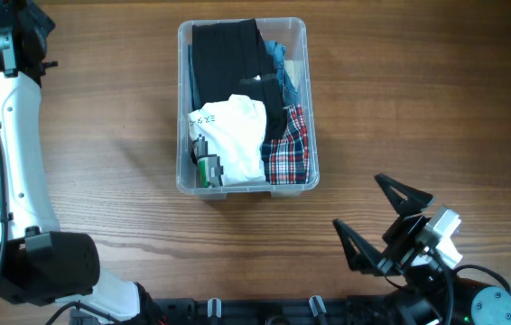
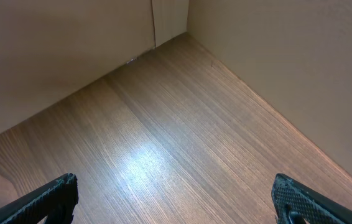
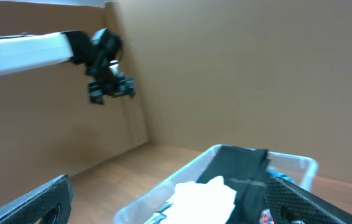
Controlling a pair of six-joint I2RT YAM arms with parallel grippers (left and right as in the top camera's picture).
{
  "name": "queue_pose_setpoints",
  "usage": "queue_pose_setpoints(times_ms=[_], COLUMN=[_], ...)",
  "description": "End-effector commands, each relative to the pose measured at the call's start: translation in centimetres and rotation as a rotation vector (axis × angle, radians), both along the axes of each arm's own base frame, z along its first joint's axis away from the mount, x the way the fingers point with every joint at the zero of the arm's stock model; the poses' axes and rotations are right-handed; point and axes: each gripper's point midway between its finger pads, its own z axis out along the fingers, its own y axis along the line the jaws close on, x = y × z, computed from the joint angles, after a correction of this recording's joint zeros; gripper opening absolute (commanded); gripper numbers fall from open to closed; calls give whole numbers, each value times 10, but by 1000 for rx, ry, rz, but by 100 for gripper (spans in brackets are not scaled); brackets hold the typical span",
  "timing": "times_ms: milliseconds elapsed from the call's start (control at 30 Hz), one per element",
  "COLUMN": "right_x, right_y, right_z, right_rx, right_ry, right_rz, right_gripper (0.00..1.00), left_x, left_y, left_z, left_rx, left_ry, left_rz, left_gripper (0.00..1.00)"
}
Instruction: Pack container
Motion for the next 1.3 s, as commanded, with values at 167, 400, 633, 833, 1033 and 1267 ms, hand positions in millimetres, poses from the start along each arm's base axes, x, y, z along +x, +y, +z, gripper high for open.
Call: queue_pose_setpoints(times_ms=[167, 400, 633, 833, 1033, 1267], right_x=[11, 23, 32, 48, 62, 83], right_y=[-20, -32, -48, -62, -64, -75], right_z=[4, -3, 6, -15, -49, -125], right_rx=[50, 73, 143, 211, 408, 526], right_ry=[2, 12, -59, -25, 149, 432], right_rz=[-127, -217, -298, -359, -314, -386], right_gripper=[100, 100, 100, 100, 100, 100], left_x=[-1, -1, -1, -1, -1, -1], left_y=[5, 5, 5, 5, 5, 5], left_z=[-1, -1, -1, -1, -1, -1], left_rx=[17, 17, 17, 17, 17, 17], left_ry=[13, 13, 13, 13, 13, 13], left_rz=[11, 11, 11, 11, 11, 11], left_gripper=[100, 100, 100, 100, 100, 100])
